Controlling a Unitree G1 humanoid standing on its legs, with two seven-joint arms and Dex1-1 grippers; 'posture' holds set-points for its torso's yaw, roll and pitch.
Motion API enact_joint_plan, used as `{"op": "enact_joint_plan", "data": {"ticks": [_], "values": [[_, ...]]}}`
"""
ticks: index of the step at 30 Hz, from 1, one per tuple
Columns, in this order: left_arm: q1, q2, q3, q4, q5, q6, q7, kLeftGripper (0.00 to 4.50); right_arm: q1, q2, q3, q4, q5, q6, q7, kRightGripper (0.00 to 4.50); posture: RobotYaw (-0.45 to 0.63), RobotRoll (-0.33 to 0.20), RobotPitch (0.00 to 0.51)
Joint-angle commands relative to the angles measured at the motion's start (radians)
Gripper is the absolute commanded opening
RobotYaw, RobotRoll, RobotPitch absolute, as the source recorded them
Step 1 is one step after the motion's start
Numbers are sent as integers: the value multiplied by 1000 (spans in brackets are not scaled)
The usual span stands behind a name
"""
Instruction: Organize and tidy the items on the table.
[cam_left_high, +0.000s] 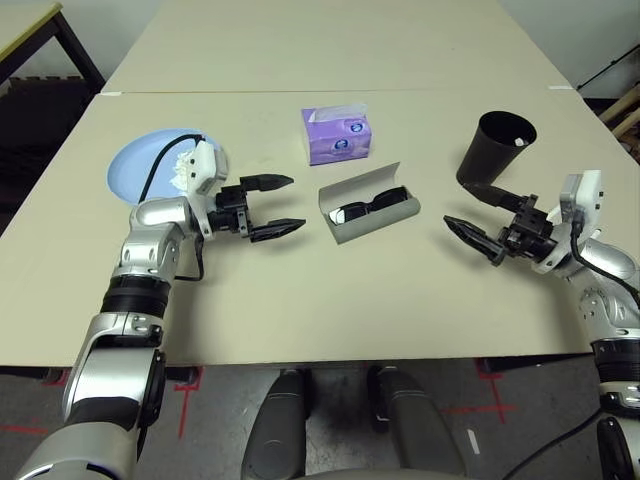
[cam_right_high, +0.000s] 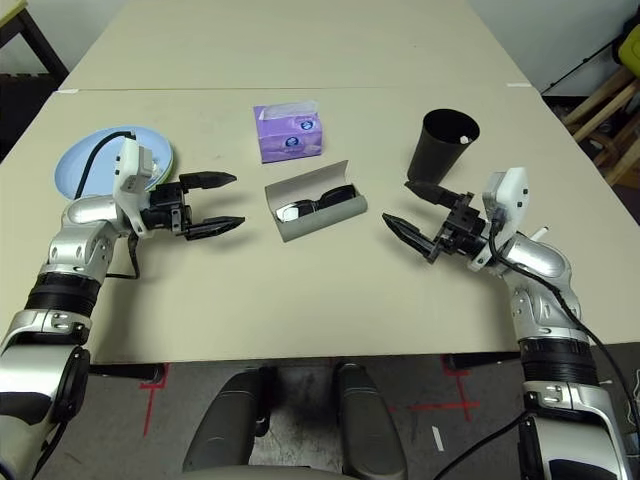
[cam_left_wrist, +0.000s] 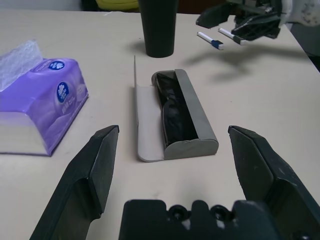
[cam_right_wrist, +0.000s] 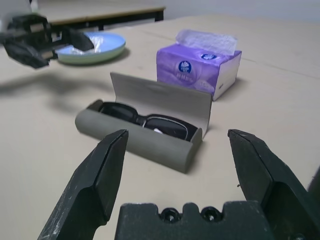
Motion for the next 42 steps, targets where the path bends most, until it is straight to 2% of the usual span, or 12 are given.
{"op": "enact_joint_plan", "data": {"ticks": [1, 7, 8, 11, 16, 19, 24, 25, 33, 36, 42], "values": [[-17, -6, 11, 34, 10, 4, -2, 4500, 30, 1, 9, -4, -2, -23, 7, 4474, 60, 0, 176], [-60, -29, 8, 97, 30, -27, -8, 4500, 47, -27, 16, -54, 2, -7, 13, 4474, 52, 0, 170], [-64, -32, 9, 102, 31, -30, -7, 4500, 48, -29, 17, -59, 3, -7, 13, 4304, 52, 0, 170], [-66, -36, 12, 109, 33, -35, -7, 4500, 59, -37, 20, -64, -4, -8, 14, 3537, 45, 0, 164], [-68, -40, 15, 112, 36, -34, -7, 4500, 73, -50, 23, -79, 5, 21, 11, 1631, 48, 0, 162], [-81, -43, 14, 127, 40, -35, -8, 4500, 75, -53, 24, -88, 6, 31, 11, 2399, 43, 0, 162], [-132, -67, 4, 195, 57, -63, -22, 4500, 86, -59, 19, -108, 11, 47, 7, 4332, 40, 0, 161], [-147, -74, 1, 213, 62, -72, -26, 4500, 90, -61, 17, -113, 13, 52, 7, 4461, 34, 0, 162], [-233, -114, -17, 365, 126, -135, -47, 4500, 124, -85, 1, -162, 27, 75, -2, 4461, 9, 0, 163], [-250, -120, -13, 410, 144, -150, -24, 3898, 128, -90, 1, -171, 29, 77, -9, 4500, 9, 0, 166], [-263, -130, -9, 469, 174, -187, 11, 1566, 134, -96, 2, -183, 31, 82, -15, 4500, 7, 0, 174]]}}
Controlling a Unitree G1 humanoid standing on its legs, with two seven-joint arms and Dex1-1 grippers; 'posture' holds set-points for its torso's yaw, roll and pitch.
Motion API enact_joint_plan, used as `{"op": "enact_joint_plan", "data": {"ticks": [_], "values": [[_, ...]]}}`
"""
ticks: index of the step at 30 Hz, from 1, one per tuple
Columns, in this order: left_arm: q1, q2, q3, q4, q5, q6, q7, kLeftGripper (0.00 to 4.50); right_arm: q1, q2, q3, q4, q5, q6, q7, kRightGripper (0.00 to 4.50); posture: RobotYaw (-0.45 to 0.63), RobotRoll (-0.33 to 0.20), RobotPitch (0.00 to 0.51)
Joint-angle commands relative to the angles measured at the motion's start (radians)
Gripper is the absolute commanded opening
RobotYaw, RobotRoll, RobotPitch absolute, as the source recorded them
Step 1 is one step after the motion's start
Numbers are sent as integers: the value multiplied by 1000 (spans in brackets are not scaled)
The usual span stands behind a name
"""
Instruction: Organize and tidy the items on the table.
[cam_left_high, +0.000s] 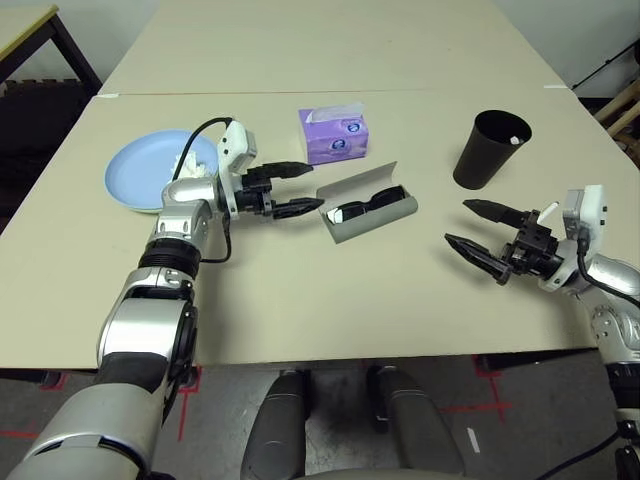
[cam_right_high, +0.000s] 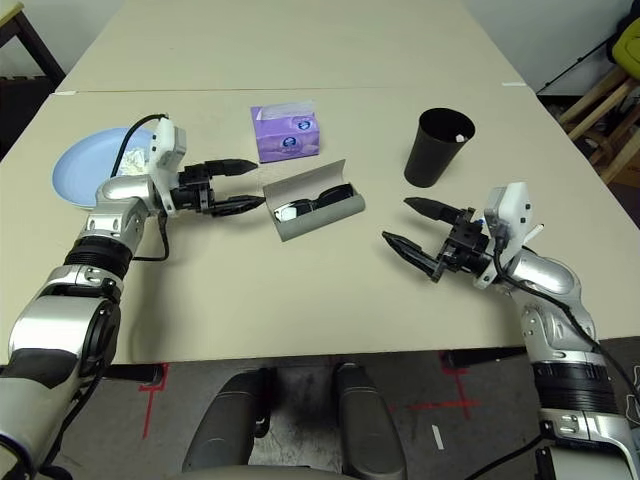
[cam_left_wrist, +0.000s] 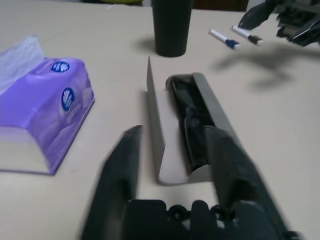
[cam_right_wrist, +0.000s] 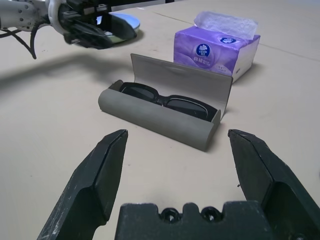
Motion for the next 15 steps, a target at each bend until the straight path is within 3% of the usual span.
{"op": "enact_joint_plan", "data": {"ticks": [1, 4, 15], "values": [[-11, -14, 1, 30, 25, -21, 13, 1254, 17, -14, -10, -18, 10, 10, -2, 4500, 8, 0, 176], [-28, -21, 20, 33, 11, -1, 21, 11, 19, -16, -9, -20, 11, 11, -3, 4500, 11, 0, 176], [-63, -22, 5, 103, 74, -14, 51, 11, 18, -14, -6, -31, 12, 18, -9, 4500, 4, 0, 184]]}}
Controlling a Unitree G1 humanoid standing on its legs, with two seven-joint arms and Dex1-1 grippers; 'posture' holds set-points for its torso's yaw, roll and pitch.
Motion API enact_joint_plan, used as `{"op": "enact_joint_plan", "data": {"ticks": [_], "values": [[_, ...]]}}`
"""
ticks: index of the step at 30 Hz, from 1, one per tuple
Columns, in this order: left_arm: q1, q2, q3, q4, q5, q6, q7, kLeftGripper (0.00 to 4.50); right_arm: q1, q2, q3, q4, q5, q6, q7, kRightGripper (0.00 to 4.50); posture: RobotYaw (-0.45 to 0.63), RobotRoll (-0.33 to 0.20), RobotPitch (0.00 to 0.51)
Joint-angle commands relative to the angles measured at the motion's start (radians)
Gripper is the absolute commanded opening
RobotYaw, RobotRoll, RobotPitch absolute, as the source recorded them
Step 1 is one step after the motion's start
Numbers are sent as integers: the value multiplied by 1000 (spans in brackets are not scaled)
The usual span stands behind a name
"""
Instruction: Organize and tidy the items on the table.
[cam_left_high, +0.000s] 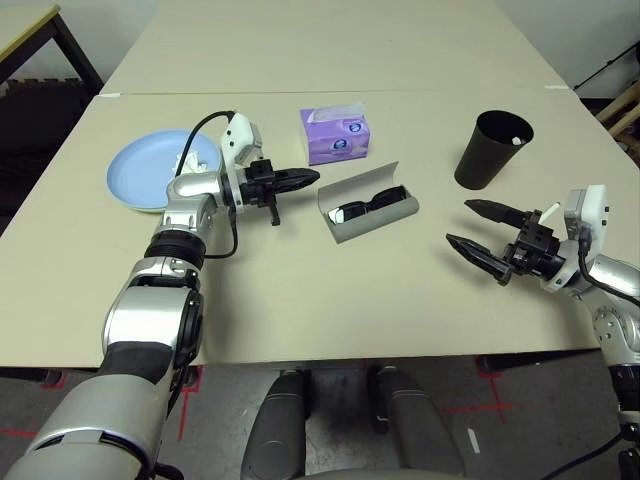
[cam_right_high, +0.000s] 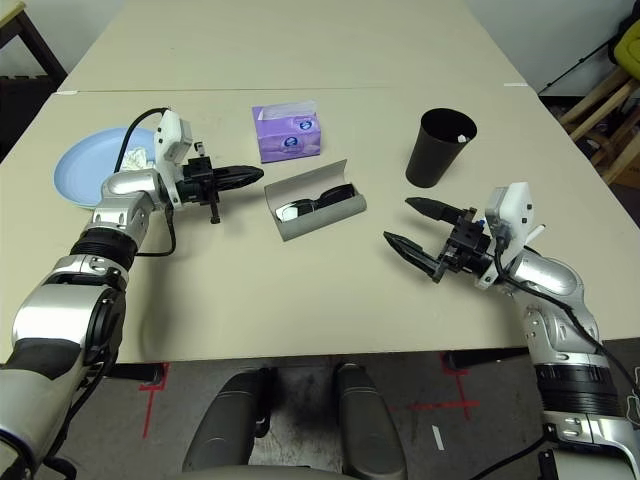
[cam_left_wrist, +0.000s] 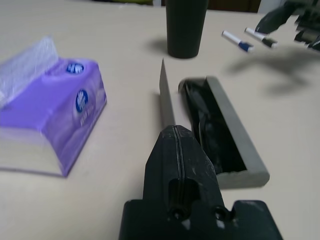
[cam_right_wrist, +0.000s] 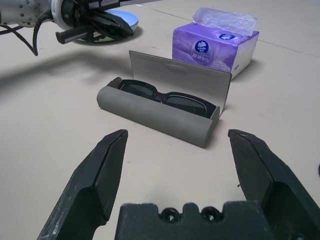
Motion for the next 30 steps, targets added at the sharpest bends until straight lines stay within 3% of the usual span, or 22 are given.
{"op": "enact_joint_plan", "data": {"ticks": [1, 14, 30], "values": [[-17, -5, -15, 42, 44, -12, 20, 11, 13, -9, -7, -27, 11, 8, -4, 4500, 4, 0, 184], [-44, -33, -14, 110, 105, -44, 82, 11, 41, -14, -8, -58, 14, 15, -17, 4500, -16, 0, 184], [-6, -78, -15, 59, 94, -52, 3, 11, 34, -18, -2, -56, 6, 9, -16, 4500, -6, 0, 182]]}}
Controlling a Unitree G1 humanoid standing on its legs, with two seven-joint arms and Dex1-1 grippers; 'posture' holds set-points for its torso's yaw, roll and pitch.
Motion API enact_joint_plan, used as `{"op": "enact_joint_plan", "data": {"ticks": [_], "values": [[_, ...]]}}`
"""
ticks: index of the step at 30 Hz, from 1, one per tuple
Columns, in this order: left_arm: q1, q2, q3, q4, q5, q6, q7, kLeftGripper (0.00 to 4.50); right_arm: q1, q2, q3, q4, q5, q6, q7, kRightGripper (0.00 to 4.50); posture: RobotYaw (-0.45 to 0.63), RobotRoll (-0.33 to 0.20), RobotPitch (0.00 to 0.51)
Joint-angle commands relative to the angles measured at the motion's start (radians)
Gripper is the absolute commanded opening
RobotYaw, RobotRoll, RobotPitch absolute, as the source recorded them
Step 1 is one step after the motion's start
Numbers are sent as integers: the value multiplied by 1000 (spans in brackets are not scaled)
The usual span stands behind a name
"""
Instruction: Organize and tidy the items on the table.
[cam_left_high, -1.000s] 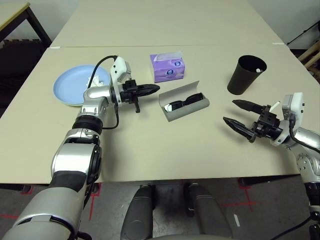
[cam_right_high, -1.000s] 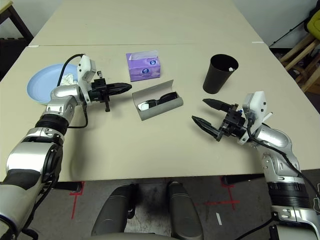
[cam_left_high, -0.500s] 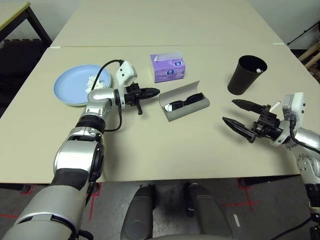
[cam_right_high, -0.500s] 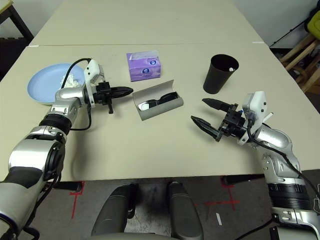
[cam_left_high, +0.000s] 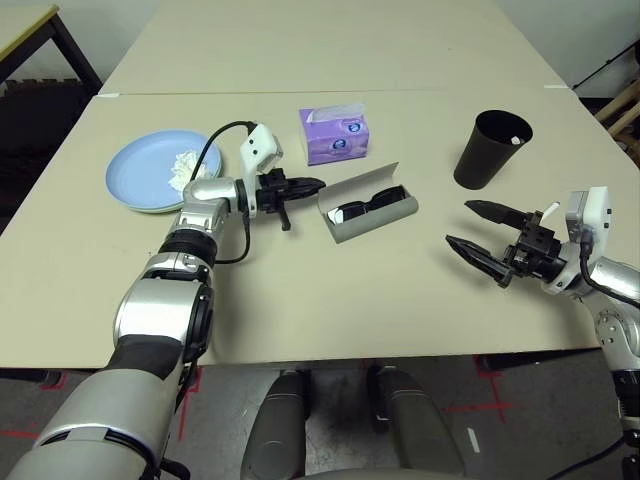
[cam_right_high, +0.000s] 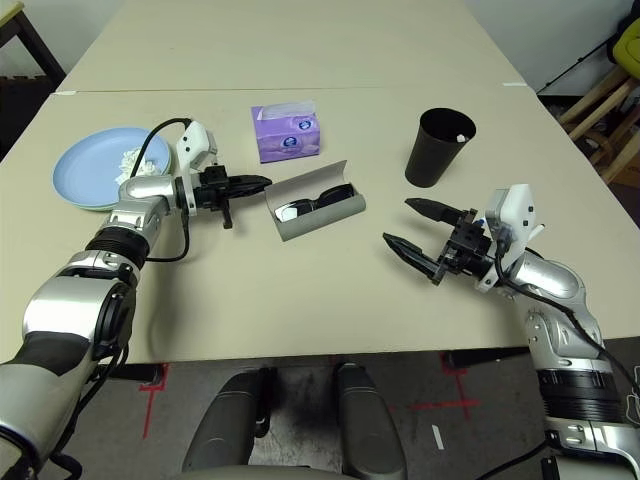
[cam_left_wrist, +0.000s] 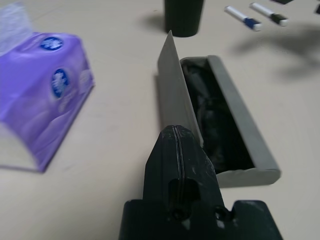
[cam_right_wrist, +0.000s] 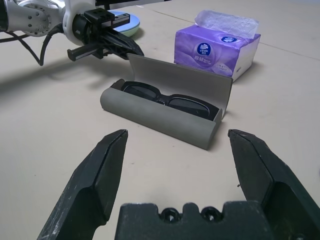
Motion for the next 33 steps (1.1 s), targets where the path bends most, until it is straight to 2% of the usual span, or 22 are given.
{"op": "enact_joint_plan", "data": {"ticks": [1, 24, 33], "values": [[33, -16, -7, -31, -4, -5, -38, 11, 8, -14, -1, -12, -1, 1, 2, 4500, -4, 0, 181], [135, -51, -29, -237, -44, 99, -143, 11, -2, -3, 10, -11, -6, -4, -5, 4500, 3, 0, 175], [192, -44, -61, -293, -34, 131, -121, 11, -9, -9, 9, -7, -7, -5, 0, 4500, 3, 0, 176]]}}
